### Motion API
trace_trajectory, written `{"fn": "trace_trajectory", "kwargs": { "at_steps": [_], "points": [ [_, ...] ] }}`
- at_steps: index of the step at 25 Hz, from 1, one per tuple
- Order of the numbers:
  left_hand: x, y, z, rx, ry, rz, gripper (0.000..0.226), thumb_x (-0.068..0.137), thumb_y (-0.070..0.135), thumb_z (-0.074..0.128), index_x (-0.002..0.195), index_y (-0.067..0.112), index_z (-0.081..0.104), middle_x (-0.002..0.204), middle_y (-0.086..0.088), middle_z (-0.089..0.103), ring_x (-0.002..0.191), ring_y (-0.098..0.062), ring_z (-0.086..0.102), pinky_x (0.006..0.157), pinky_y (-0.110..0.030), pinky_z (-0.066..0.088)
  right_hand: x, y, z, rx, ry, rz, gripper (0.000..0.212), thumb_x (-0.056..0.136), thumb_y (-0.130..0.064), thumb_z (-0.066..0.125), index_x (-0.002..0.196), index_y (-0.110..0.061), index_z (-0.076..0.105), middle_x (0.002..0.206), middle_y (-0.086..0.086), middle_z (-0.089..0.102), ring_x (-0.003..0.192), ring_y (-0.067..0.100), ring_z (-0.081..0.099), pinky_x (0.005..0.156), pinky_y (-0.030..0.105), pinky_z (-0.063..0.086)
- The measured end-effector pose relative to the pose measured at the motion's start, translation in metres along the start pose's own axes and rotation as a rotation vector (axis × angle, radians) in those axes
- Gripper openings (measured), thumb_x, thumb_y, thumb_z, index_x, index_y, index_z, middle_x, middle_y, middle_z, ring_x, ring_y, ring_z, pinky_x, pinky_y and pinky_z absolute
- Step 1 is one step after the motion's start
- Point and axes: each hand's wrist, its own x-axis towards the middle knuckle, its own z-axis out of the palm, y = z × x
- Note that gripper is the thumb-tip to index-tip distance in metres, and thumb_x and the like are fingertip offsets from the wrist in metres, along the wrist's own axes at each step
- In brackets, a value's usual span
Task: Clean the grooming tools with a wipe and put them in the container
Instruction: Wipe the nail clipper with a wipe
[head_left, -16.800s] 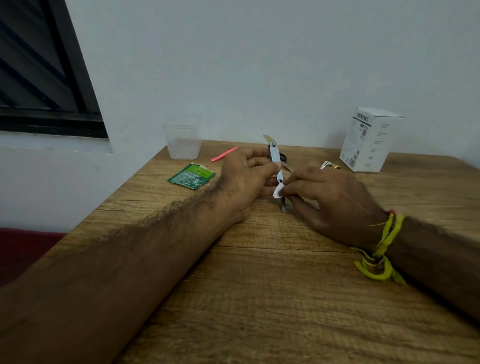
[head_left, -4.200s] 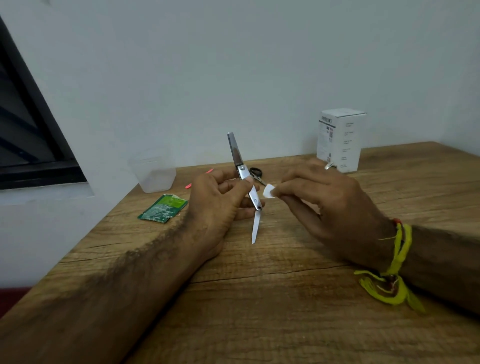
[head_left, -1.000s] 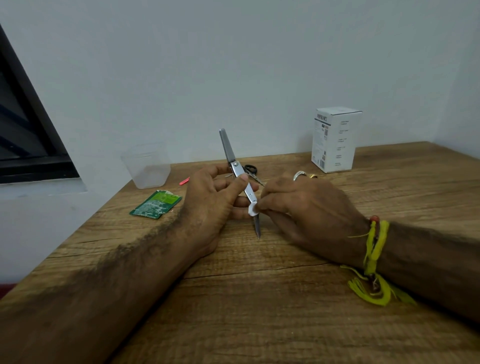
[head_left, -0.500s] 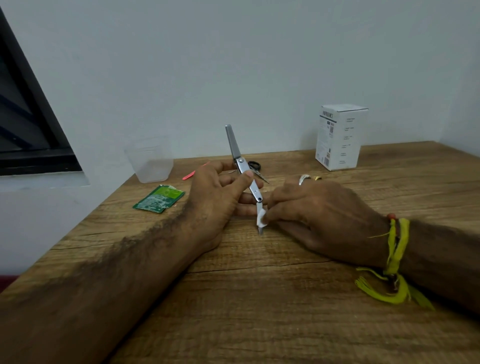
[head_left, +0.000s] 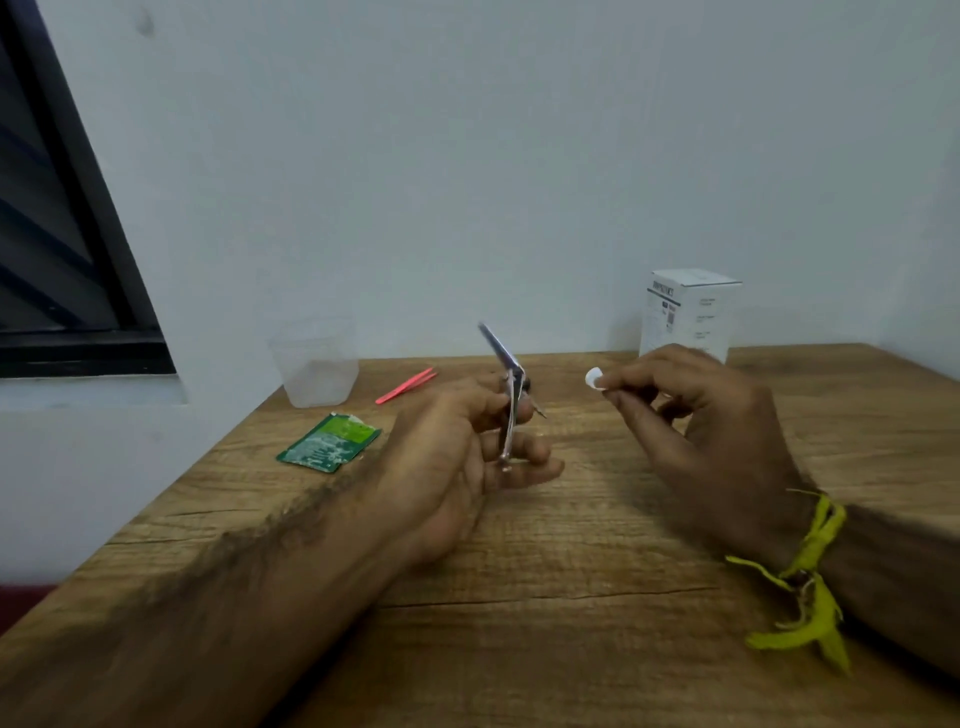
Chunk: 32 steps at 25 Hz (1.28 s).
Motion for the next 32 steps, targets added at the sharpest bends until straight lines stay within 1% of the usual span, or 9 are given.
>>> {"fn": "trace_trajectory", "kwargs": {
  "at_steps": [3, 5, 11, 15, 17, 20, 23, 26, 32],
  "points": [
    [-0.008, -0.005, 0.007, -0.009, -0.005, -0.029, 0.034, 0.106, 0.027, 0.041, 0.117, 0.007, 0.066, 0.065, 0.001, 0.047, 0.038, -0.011, 0.041, 0.043, -0.028, 0.051, 0.0, -0.001, 0.001, -0.005, -0.011, -0.001, 0.017, 0.086, -0.005, 0.071, 0.099, -0.016, 0.075, 0.087, -0.007, 0.068, 0.077, 0.012, 0.062, 0.06, 0.031, 0.05],
    [-0.009, -0.009, 0.01, 0.008, -0.021, -0.017, 0.039, 0.107, 0.033, 0.039, 0.121, 0.008, 0.066, 0.062, 0.002, 0.046, 0.037, -0.01, 0.038, 0.041, -0.025, 0.047, 0.0, -0.001, 0.0, 0.005, -0.006, -0.011, 0.018, 0.086, -0.004, 0.071, 0.099, -0.014, 0.076, 0.086, -0.005, 0.067, 0.076, 0.012, 0.062, 0.059, 0.032, 0.05],
    [-0.006, -0.021, 0.016, -0.089, 0.019, -0.001, 0.033, 0.102, 0.015, 0.039, 0.107, -0.001, 0.068, 0.071, -0.006, 0.057, 0.049, -0.013, 0.051, 0.044, -0.026, 0.046, -0.001, -0.011, 0.006, -0.049, 0.016, -0.154, 0.016, 0.088, -0.004, 0.07, 0.103, -0.009, 0.074, 0.091, -0.002, 0.068, 0.081, 0.011, 0.062, 0.063, 0.028, 0.051],
    [0.0, -0.023, 0.011, -0.132, 0.014, 0.001, 0.025, 0.098, 0.003, 0.046, 0.098, -0.003, 0.07, 0.089, -0.015, 0.073, 0.07, -0.02, 0.071, 0.066, -0.032, 0.062, -0.004, -0.014, 0.011, -0.133, -0.006, -0.245, 0.013, 0.09, -0.007, 0.068, 0.101, -0.008, 0.074, 0.097, 0.002, 0.07, 0.086, 0.015, 0.063, 0.067, 0.032, 0.053],
    [0.0, -0.022, 0.01, -0.123, -0.015, 0.007, 0.021, 0.095, -0.003, 0.051, 0.103, -0.002, 0.072, 0.101, -0.019, 0.076, 0.084, -0.023, 0.075, 0.075, -0.035, 0.063, -0.005, -0.013, 0.011, -0.169, -0.062, -0.273, 0.015, 0.092, -0.011, 0.065, 0.103, -0.01, 0.074, 0.1, 0.002, 0.07, 0.087, 0.016, 0.063, 0.069, 0.035, 0.053],
    [-0.001, -0.022, 0.008, -0.137, 0.007, 0.034, 0.025, 0.092, -0.006, 0.057, 0.115, -0.004, 0.067, 0.114, -0.024, 0.072, 0.094, -0.026, 0.073, 0.077, -0.037, 0.063, -0.007, -0.015, 0.014, -0.244, -0.161, -0.305, 0.017, 0.093, -0.015, 0.061, 0.105, -0.012, 0.073, 0.102, 0.001, 0.069, 0.086, 0.021, 0.064, 0.07, 0.042, 0.052],
    [-0.002, -0.022, 0.007, -0.158, 0.0, 0.035, 0.031, 0.094, -0.005, 0.056, 0.125, -0.003, 0.062, 0.11, -0.022, 0.074, 0.09, -0.026, 0.074, 0.078, -0.039, 0.063, -0.006, -0.014, 0.015, -0.219, -0.172, -0.284, 0.017, 0.093, -0.013, 0.061, 0.105, -0.011, 0.072, 0.102, 0.001, 0.069, 0.088, 0.02, 0.064, 0.071, 0.042, 0.053],
    [-0.006, -0.021, 0.009, -0.155, -0.092, 0.01, 0.036, 0.095, -0.01, 0.051, 0.127, 0.002, 0.06, 0.101, -0.019, 0.075, 0.087, -0.026, 0.075, 0.076, -0.041, 0.064, -0.004, -0.011, 0.013, -0.161, -0.121, -0.24, 0.017, 0.091, -0.007, 0.063, 0.105, -0.007, 0.072, 0.098, 0.005, 0.069, 0.086, 0.023, 0.065, 0.07, 0.043, 0.054],
    [-0.006, -0.023, 0.011, -0.114, -0.092, 0.012, 0.05, 0.089, -0.015, 0.056, 0.136, 0.002, 0.054, 0.115, -0.022, 0.072, 0.095, -0.028, 0.074, 0.074, -0.038, 0.064, -0.003, -0.008, 0.013, -0.159, -0.105, -0.268, 0.018, 0.091, -0.005, 0.064, 0.106, -0.007, 0.072, 0.099, 0.005, 0.068, 0.088, 0.024, 0.065, 0.073, 0.045, 0.053]
  ]
}}
